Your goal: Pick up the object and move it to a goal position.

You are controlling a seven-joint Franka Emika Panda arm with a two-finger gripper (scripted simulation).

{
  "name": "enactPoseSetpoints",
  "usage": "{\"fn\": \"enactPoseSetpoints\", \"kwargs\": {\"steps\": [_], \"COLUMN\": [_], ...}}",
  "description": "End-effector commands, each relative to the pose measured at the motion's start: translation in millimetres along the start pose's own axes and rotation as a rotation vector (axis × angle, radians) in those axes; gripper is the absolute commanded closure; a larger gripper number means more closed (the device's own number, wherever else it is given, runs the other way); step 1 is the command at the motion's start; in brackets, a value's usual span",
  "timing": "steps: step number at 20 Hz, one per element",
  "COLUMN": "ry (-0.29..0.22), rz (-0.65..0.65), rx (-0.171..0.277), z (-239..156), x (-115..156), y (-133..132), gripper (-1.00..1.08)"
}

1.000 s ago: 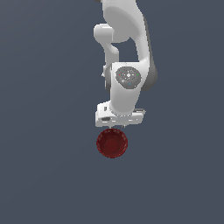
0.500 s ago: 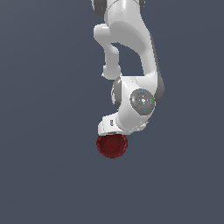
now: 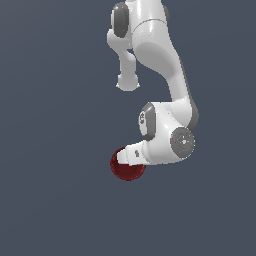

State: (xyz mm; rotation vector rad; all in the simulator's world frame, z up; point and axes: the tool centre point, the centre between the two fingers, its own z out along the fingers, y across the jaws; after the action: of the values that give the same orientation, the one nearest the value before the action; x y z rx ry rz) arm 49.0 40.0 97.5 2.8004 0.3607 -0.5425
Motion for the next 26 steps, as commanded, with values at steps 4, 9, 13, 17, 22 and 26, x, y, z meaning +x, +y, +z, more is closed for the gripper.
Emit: {"fn": "enactPoseSetpoints", "kwargs": {"steps": [4, 9, 13, 17, 22, 26], "ry": [-0.083, -0.156, -0.210, -0.252, -0.288, -0.304], "rz": [-0.028, -0.050, -0.063, -0.073, -0.079, -0.082], "rx": [-0.072, -0.141, -0.197, -0.242, -0.283, -0.302], "z": [7.1, 12.3, 15.5, 17.5, 18.9, 19.5], "x": [6.3, 9.3, 9.7, 8.9, 7.3, 6.2], "y": [-8.5, -18.6, -28.0, -36.7, -45.2, -49.3], "gripper": [-0.20, -0.20, -0.20, -0.20, -0.20, -0.20]}}
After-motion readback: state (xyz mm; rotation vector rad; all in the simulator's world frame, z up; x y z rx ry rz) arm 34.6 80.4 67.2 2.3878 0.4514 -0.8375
